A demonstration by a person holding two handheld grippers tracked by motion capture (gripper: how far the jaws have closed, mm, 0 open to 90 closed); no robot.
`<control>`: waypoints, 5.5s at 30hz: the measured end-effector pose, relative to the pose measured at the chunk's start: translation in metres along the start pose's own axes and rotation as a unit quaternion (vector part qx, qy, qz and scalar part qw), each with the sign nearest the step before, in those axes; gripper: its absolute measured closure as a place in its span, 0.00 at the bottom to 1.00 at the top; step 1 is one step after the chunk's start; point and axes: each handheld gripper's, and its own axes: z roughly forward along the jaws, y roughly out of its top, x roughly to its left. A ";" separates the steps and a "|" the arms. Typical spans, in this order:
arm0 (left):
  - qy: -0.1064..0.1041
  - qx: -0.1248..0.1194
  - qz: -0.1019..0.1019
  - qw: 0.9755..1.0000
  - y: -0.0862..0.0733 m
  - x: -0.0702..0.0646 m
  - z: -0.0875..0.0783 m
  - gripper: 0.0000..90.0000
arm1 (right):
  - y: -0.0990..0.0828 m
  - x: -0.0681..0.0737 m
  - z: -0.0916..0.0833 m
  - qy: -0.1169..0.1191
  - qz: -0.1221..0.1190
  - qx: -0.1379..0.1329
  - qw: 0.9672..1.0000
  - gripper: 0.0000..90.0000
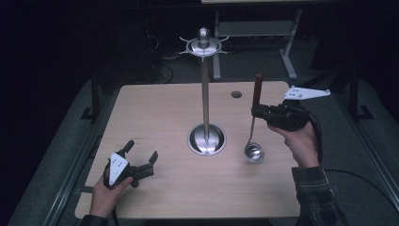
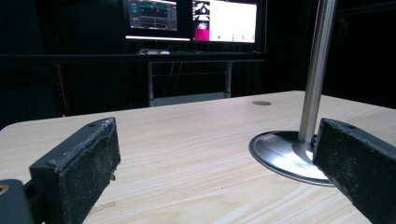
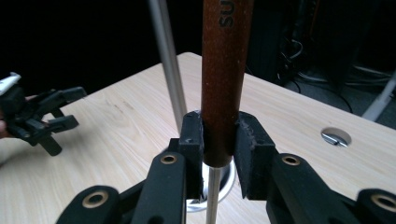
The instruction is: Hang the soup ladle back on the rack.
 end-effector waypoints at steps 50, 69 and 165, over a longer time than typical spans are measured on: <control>-0.001 -0.002 0.004 1.000 0.000 0.000 -0.001 0.00 | 0.083 0.026 0.022 0.063 -0.056 -0.023 0.996 0.82; -0.002 -0.005 0.005 1.000 0.000 0.000 -0.001 0.00 | 0.089 0.029 0.047 0.067 -0.059 -0.002 0.996 0.82; -0.002 -0.008 -0.004 1.000 -0.001 -0.002 -0.001 0.00 | -0.182 -0.010 -0.011 -0.151 0.058 0.073 0.984 0.15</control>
